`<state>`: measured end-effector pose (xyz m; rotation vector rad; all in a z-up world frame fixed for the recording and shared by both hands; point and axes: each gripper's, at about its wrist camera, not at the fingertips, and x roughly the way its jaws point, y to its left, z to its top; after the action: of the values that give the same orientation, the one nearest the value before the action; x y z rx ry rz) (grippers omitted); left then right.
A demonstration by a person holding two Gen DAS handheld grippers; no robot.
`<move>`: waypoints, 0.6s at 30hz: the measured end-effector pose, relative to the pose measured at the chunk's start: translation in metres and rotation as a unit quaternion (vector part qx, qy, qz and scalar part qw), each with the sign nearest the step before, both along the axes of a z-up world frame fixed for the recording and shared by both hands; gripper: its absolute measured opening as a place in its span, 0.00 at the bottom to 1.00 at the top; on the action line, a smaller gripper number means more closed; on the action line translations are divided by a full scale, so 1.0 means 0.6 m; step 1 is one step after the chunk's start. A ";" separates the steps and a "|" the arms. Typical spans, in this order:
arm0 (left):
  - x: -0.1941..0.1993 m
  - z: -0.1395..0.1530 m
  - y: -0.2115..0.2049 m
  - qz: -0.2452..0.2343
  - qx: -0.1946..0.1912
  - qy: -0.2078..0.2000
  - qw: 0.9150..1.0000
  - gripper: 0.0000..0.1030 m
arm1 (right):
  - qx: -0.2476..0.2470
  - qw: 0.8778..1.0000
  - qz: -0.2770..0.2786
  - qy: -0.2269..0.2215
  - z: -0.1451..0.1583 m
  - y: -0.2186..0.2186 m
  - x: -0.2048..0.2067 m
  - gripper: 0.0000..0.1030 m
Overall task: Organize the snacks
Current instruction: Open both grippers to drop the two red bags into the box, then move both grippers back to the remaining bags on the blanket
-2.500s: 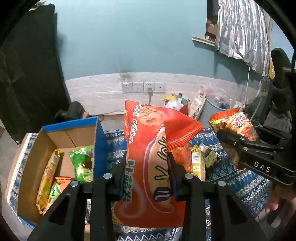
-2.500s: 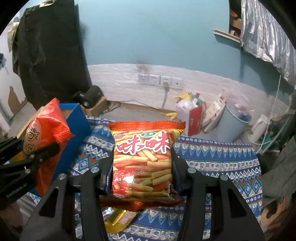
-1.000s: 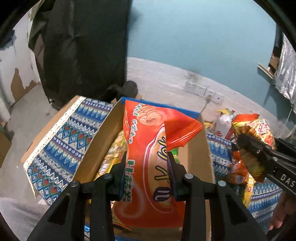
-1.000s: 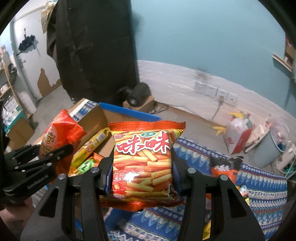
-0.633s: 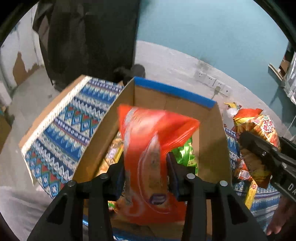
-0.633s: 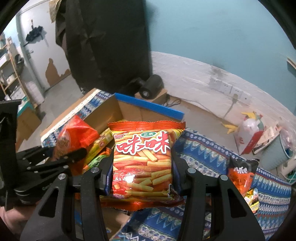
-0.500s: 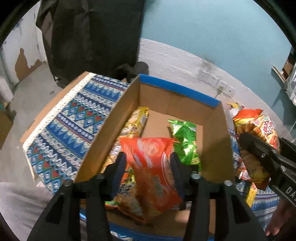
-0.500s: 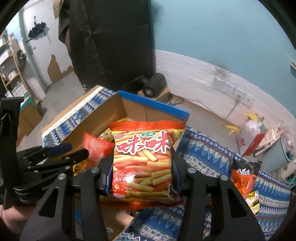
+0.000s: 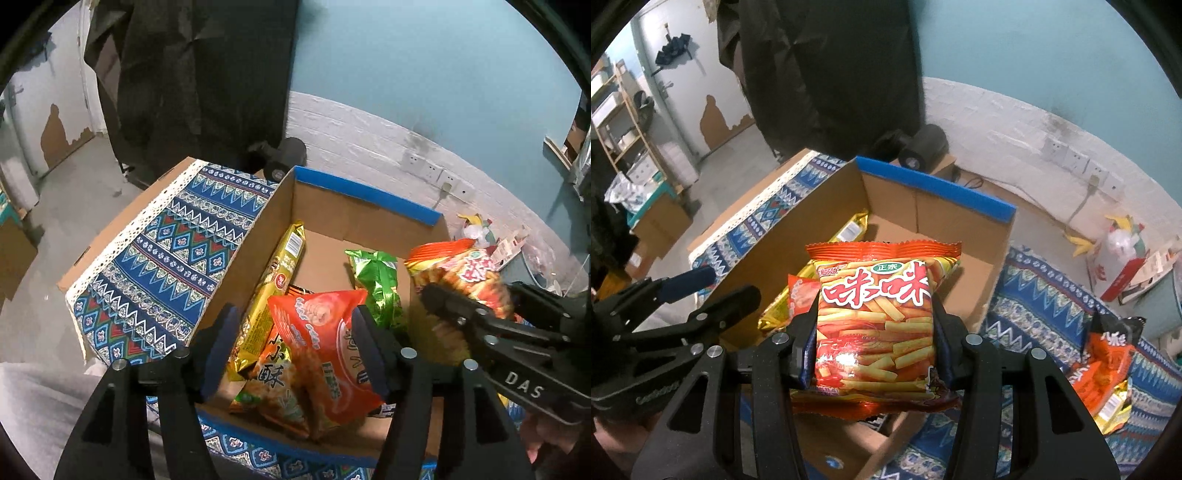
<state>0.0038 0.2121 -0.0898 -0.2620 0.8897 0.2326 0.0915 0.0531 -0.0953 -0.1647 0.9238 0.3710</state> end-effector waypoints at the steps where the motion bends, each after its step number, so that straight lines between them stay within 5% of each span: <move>1: -0.001 0.000 0.000 0.000 0.000 0.000 1.000 0.63 | 0.002 1.000 -0.001 0.002 -0.002 0.000 0.000 0.48; 8: -0.003 0.004 -0.004 -0.002 0.001 0.001 1.000 0.63 | 0.011 1.000 0.001 0.010 -0.003 -0.002 0.002 0.50; 13: -0.002 0.004 -0.010 -0.005 0.000 0.004 1.000 0.65 | 0.016 1.000 -0.010 0.000 0.008 -0.016 -0.005 0.69; 18: -0.003 0.007 -0.030 -0.020 -0.004 0.004 1.000 0.65 | 0.016 0.999 -0.030 -0.010 0.025 -0.049 -0.011 0.70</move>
<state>0.0021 0.1942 -0.0854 -0.2502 0.9029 0.1944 0.0848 0.0235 -0.0801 -0.1109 0.9013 0.3273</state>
